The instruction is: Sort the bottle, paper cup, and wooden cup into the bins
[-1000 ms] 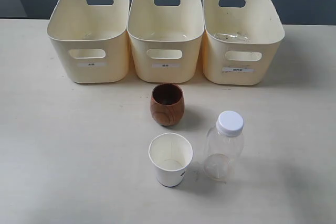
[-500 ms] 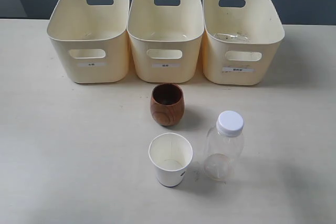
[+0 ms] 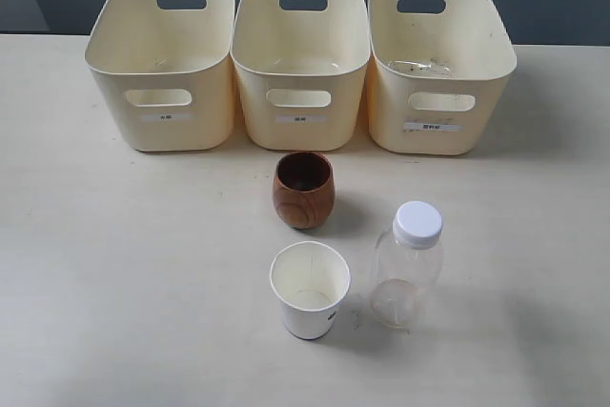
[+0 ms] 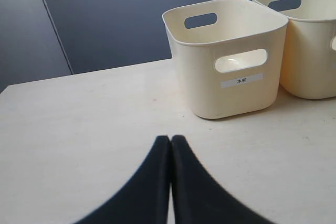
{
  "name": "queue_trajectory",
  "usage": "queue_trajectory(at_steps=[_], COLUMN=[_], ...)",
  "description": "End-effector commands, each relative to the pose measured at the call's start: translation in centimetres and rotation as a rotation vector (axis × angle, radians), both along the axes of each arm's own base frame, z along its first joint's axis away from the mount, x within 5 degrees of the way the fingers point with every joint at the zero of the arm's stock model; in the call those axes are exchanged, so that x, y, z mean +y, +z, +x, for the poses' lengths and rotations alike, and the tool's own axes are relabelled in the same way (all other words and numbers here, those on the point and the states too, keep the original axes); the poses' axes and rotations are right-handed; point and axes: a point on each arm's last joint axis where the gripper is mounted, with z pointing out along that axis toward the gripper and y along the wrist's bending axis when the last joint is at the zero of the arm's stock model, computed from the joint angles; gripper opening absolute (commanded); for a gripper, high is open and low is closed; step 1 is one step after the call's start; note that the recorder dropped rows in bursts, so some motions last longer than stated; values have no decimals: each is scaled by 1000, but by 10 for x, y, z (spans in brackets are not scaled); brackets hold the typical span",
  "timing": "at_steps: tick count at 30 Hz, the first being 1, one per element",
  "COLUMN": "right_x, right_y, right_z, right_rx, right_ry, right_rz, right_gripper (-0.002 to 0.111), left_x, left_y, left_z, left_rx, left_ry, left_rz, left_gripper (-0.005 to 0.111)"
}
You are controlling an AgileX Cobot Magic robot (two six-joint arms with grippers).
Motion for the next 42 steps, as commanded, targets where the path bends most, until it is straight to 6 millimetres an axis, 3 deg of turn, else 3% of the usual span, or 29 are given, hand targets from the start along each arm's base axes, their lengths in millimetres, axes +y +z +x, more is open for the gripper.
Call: queue_trajectory(at_steps=[1,9,14,28,36,42], right_x=[-1,-1,1,0,0,0], right_y=[1,-1,-9,-2,55,93], right_z=[0,0,1,0,-10,1], right_rx=[-16,1,98,29,-115,-86], right_ry=[-5,0,16,9,15,0], right_rz=[18,62,72,79,80,-12], right_gripper=[-1,-1,-1,-1,-1,-1], left_x=[0,0,0,0,0,0], left_y=[0,0,0,0,0,0], left_z=[0,0,0,0,0,0], left_rx=[-2,-2,-2,-2,-2,-2], left_ry=[-3,-3,-3,-3,-3,-3], left_rz=[-2,-2,-2,-2,-2,-2], left_gripper=[0,0,0,0,0,0])
